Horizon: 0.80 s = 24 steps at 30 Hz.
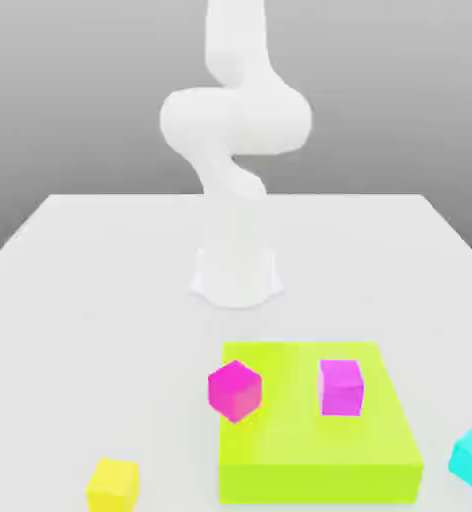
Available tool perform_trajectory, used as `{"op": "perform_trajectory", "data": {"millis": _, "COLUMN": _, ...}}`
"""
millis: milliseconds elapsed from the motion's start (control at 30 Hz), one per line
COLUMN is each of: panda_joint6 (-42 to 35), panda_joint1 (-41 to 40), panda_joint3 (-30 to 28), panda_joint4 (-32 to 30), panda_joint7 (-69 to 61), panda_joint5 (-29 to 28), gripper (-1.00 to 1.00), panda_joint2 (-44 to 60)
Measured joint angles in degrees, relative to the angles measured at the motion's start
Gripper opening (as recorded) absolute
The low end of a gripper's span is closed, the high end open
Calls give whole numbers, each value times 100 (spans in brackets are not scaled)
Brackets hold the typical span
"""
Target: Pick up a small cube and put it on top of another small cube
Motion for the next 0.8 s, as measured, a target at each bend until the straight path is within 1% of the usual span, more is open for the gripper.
{"op": "perform_trajectory", "data": {"millis": 467, "panda_joint6": 802, "panda_joint1": 256, "panda_joint3": 1157, "panda_joint4": 43, "panda_joint7": 399, "panda_joint5": -812, "gripper": 0, "panda_joint2": 2939}}
{"op": "perform_trajectory", "data": {"millis": 633, "panda_joint6": 1079, "panda_joint1": 580, "panda_joint3": 1404, "panda_joint4": 60, "panda_joint7": 571, "panda_joint5": -1141, "gripper": 0, "panda_joint2": 3983}}
{"op": "perform_trajectory", "data": {"millis": 800, "panda_joint6": 1371, "panda_joint1": 902, "panda_joint3": 1527, "panda_joint4": 72, "panda_joint7": 662, "panda_joint5": -1357, "gripper": 0, "panda_joint2": 5007}}
